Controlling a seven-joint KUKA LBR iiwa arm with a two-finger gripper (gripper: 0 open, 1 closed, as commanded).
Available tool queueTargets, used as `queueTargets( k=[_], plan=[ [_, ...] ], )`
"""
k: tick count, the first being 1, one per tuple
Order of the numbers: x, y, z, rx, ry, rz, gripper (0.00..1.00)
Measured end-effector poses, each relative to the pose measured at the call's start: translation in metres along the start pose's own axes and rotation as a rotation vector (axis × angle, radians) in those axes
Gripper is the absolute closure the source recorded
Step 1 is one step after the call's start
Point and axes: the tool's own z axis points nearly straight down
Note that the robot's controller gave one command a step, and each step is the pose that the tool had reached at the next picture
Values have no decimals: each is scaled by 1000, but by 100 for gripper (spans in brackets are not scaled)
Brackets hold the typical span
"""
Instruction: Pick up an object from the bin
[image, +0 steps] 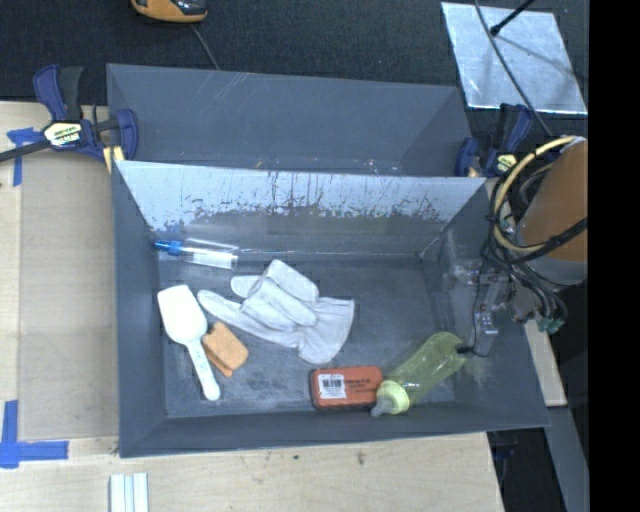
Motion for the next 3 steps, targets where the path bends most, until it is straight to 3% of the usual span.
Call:
queueTargets(
  k=[1, 2, 3],
  plan=[
    [-2, 1, -5, 2, -8, -3, 0],
    [12, 1, 53, 3, -11, -269, 0],
    [9, -1, 33, 2, -6, -365, 0]
  ],
)
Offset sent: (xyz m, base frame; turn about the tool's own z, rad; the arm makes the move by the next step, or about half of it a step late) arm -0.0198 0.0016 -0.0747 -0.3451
